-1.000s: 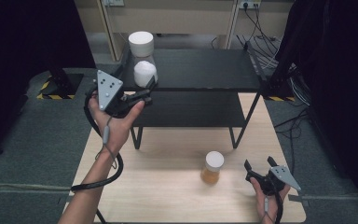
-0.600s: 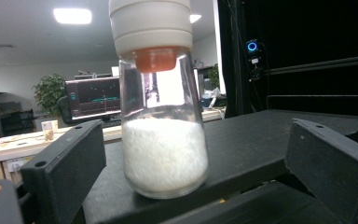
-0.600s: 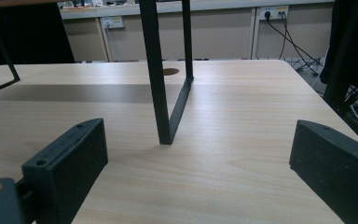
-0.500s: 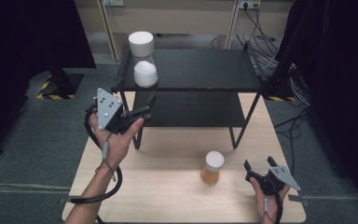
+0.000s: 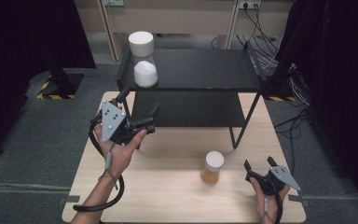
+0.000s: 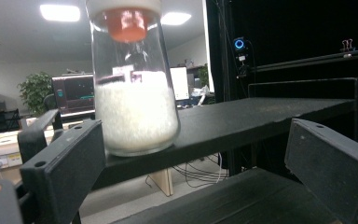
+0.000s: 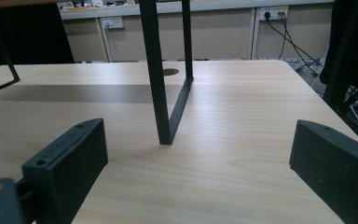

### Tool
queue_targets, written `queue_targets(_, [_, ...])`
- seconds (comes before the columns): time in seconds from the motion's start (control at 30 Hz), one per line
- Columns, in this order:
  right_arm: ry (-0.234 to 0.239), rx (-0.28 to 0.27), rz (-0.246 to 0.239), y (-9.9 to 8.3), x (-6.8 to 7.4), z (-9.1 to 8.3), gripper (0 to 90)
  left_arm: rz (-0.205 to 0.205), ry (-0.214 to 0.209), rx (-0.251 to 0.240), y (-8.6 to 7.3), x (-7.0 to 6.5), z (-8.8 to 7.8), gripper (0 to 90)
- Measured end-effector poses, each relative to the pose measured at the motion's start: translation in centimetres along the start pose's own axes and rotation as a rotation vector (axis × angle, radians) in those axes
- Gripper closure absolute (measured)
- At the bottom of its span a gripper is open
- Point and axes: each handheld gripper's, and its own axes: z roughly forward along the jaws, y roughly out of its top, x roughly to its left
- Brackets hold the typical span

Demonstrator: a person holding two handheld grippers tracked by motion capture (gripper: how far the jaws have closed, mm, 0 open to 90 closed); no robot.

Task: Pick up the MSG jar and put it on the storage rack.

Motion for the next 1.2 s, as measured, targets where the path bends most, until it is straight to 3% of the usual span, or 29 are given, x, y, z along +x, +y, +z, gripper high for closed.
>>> queue_targets(0.67, [-0.002,0.001,-0.006,0.0,0.1,0.0,4.5,-0.049,-0.019,0.041,-4.1,0.3,-1.8,4.8])
queue_targets(1.2, [-0.001,0.001,-0.010,0.0,0.1,0.0,4.5,-0.121,0.003,0.111,-8.3,0.3,-3.3,4.8])
